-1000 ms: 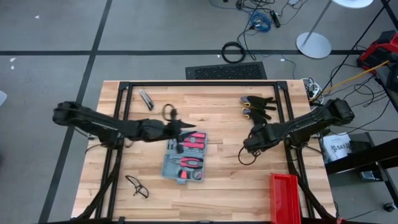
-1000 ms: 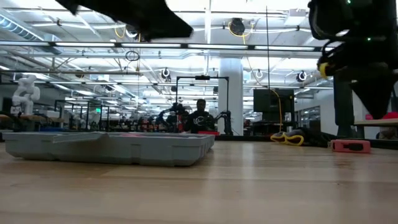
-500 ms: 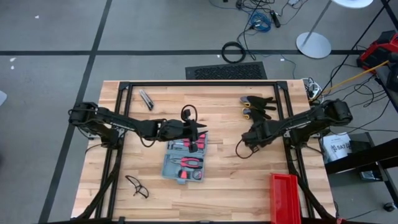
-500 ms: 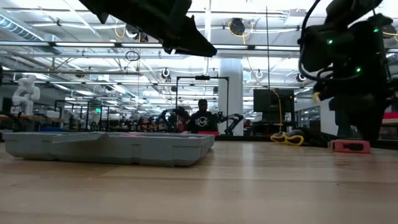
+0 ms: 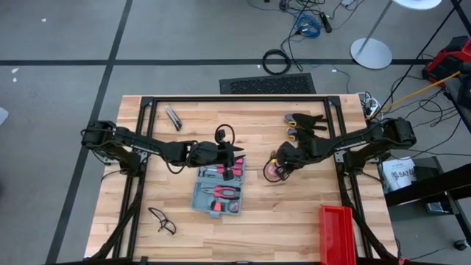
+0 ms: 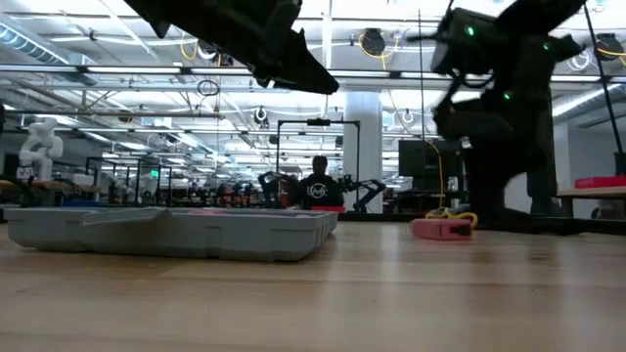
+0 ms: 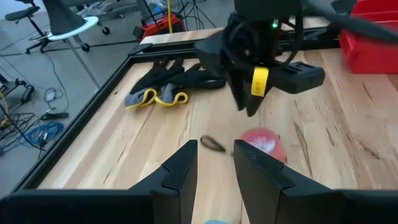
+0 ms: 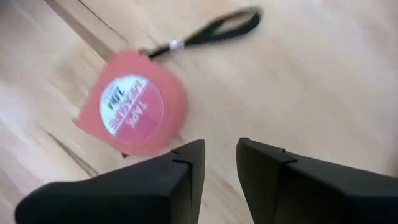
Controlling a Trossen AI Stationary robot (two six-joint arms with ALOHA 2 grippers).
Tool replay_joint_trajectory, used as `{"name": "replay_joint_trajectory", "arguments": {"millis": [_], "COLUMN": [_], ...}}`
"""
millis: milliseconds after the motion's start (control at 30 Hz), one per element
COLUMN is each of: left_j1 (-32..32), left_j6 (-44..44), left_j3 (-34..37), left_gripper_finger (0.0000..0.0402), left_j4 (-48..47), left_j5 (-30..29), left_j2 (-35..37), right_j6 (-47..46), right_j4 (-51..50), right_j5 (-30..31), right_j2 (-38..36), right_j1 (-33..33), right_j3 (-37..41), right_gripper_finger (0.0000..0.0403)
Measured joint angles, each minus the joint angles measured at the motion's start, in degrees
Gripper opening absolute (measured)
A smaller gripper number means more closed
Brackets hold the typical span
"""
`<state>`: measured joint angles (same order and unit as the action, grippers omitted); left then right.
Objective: Prefit tool cases
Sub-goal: Put the pink tape measure into the gray prefit tool case
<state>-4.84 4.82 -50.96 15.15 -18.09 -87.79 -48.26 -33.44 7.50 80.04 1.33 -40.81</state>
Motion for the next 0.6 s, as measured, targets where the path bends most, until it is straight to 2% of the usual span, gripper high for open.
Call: {"name": "replay_joint_trajectory", "arguments": {"millis": [133, 233, 400, 600], "left_j1": [0.2, 0.6, 2.7, 7.8], "left_j6": [-1.5, -3.0, -3.7, -3.2], "left_j3": [0.0, 0.0, 0.0, -4.4], "left_gripper_finger": [0.0111, 0.0111, 0.0111, 0.0111], "left_j4": [-0.7, -0.4, 2.9, 7.7], "left_j5": [3.7, 6.5, 6.5, 6.4], "left_j2": [-0.1, -0.8, -4.7, -12.8], "right_j6": [2.3, 2.6, 1.0, 1.4], "right_j4": [0.1, 1.7, 9.8, 22.9], "right_j5": [5.7, 7.5, 8.6, 8.6], "right_j2": [-0.1, -0.1, 1.1, 8.7], "right_j1": [2.6, 5.6, 10.4, 13.3], "right_j3": [-4.0, -5.2, -5.3, -5.4], "right_gripper_finger": [0.0079, 0.0079, 0.0079, 0.0079]}}
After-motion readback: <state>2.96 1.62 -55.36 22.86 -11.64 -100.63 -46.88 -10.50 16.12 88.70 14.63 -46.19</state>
